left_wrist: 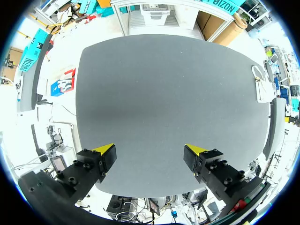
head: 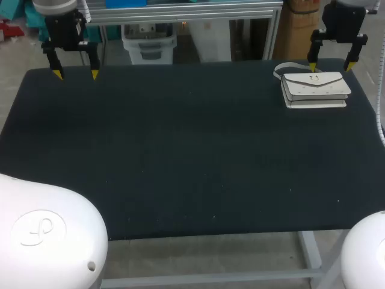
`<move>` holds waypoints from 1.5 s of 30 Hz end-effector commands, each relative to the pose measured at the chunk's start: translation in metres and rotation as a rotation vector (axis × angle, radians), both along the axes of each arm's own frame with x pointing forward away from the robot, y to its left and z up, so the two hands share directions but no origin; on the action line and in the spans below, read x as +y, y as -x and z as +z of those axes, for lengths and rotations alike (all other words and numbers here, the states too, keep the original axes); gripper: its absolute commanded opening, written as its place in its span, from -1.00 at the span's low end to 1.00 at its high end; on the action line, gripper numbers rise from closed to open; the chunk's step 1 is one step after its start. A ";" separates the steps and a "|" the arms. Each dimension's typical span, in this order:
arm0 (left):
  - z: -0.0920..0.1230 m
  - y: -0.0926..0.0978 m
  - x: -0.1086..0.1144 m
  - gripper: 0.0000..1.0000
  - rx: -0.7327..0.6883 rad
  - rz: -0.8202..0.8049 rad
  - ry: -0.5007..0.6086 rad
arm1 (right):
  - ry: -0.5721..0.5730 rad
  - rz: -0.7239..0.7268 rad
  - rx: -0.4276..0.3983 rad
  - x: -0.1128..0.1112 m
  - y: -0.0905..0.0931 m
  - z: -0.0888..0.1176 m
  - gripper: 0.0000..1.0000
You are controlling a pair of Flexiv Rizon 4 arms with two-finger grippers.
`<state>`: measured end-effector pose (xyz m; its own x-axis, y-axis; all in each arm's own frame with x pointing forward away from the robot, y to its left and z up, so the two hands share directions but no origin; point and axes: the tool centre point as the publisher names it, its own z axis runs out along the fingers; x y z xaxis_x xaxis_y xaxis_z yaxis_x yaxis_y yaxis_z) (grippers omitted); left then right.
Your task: Pick up the bag, open it, inspect its contents, close it, and place it on the opposite side
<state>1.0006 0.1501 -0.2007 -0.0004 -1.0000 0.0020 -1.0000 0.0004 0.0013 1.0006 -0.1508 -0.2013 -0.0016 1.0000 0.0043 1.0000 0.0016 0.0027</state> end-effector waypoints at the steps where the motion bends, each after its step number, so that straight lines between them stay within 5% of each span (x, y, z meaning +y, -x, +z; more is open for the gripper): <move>1: 0.003 0.004 -0.005 1.00 -0.022 -0.066 0.040 | 0.002 0.000 0.003 0.001 0.000 0.001 1.00; 10: -0.004 0.034 -0.057 1.00 -0.100 -0.508 0.120 | -0.217 0.167 -0.021 -0.014 -0.005 -0.005 1.00; 29: -0.027 0.091 -0.120 1.00 -0.302 -1.204 0.254 | -0.460 0.074 0.009 -0.088 -0.027 -0.036 1.00; 36: -0.034 0.098 -0.137 1.00 -0.364 -1.317 0.366 | -0.502 0.050 0.006 -0.102 -0.028 -0.047 1.00; 45: -0.034 0.098 -0.137 1.00 -0.364 -1.317 0.366 | -0.502 0.050 0.006 -0.102 -0.028 -0.047 1.00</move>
<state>0.9032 0.0091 -0.2320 -0.9760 -0.2106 0.0547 -0.2157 0.9032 -0.3710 1.0263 -0.2521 -0.2491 -0.0464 0.8752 0.4816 0.9989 0.0455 0.0136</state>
